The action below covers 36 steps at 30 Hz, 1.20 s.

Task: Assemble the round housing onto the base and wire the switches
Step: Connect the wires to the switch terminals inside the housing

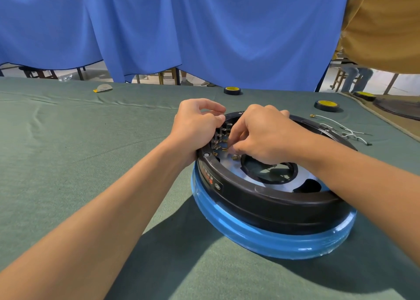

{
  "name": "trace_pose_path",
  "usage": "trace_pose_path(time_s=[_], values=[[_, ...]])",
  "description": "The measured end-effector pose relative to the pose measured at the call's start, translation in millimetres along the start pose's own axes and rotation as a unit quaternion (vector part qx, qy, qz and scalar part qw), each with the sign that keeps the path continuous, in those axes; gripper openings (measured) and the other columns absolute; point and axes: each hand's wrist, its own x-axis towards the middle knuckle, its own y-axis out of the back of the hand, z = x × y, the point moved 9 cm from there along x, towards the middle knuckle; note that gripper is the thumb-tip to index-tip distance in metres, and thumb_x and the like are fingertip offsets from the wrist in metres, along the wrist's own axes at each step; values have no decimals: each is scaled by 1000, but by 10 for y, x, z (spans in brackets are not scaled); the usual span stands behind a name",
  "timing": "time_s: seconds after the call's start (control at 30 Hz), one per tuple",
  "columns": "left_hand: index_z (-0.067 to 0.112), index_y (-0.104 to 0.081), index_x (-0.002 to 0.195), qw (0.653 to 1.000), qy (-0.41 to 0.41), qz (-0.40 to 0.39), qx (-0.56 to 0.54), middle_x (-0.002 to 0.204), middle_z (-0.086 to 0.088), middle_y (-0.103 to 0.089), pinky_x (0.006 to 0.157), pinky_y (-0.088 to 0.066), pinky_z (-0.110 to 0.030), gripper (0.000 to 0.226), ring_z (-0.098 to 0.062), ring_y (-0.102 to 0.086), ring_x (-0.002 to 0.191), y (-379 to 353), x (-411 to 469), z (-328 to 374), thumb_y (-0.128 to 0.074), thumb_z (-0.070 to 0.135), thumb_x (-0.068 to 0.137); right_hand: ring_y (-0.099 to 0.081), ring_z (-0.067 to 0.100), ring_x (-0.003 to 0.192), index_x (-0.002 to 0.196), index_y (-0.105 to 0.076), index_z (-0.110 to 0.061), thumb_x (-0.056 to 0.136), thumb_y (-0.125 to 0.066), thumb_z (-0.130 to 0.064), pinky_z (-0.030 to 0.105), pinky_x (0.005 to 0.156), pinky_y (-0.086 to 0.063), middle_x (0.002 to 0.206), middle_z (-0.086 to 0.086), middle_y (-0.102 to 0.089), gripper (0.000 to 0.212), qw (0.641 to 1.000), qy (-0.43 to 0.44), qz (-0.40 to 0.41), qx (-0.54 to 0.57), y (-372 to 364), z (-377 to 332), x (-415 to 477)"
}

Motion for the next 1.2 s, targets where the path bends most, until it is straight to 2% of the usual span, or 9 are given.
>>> trace_pose_path(time_s=[0.17,0.3,0.67,0.73,0.8,0.9,1.0,1.1,1.2], values=[[16,-73,96,1000,-1,4,-1,97,-3,-75,83,-59,-47,13,-27,-71,93,1,-7,2,-66,6,90,-53,18,92,75,-76,-26,79,-71,-16,37,83,-28,66,-16,-62,12,1000,-21,7,13,10,-10,-2],[16,-73,96,1000,-1,7,-1,97,-3,-75,83,-59,-47,13,-26,-71,93,6,-11,2,-66,6,89,-56,19,93,77,-76,-23,79,-70,-14,42,92,-42,70,-15,-63,11,999,-31,0,34,5,-16,-25],[15,-71,97,1000,-2,-15,11,101,-4,-73,82,-60,-49,16,-28,-71,94,-28,-22,30,-61,4,93,-60,23,91,71,-77,-24,74,-72,-13,46,91,-48,73,-8,-68,12,993,-55,7,106,2,-14,-27],[15,-71,98,1000,-4,-23,13,102,-4,-73,81,-60,-49,17,-28,-71,95,-39,-29,44,-59,3,94,-62,22,90,68,-76,-26,72,-75,-15,42,87,-51,74,-7,-69,11,991,-56,9,122,-2,7,-28],[15,-71,99,1000,-6,-22,16,102,-5,-72,81,-60,-49,18,-29,-71,95,-37,-32,52,-58,3,94,-63,17,85,66,-76,-27,70,-77,-16,34,76,-53,73,-7,-70,11,990,-57,12,131,-9,39,-13],[14,-71,98,1000,-4,-20,13,102,-6,-72,80,-60,-50,17,-29,-71,94,-33,-30,51,-59,3,94,-63,10,77,66,-77,-26,71,-79,-17,24,59,-46,71,-8,-70,11,989,-56,13,140,-32,66,17],[14,-71,98,1000,-1,-19,7,102,-7,-73,77,-60,-50,17,-30,-71,92,-37,-22,38,-59,3,94,-63,8,74,65,-77,-27,71,-80,-18,23,57,-44,69,-9,-70,11,989,-45,11,143,-45,50,33],[14,-71,98,1000,-1,-19,5,102,-7,-73,76,-61,-50,17,-29,-72,90,-38,-14,28,-59,3,94,-65,11,78,65,-76,-28,73,-78,-18,26,64,-50,71,-9,-70,13,989,-35,4,142,-50,39,33],[14,-71,99,1000,0,-17,3,104,-7,-73,79,-61,-47,17,-27,-72,90,-37,-10,17,-60,3,93,-64,19,91,64,-74,-30,75,-71,-17,44,90,-49,70,-12,-69,18,993,-25,-4,116,-25,-3,22]])
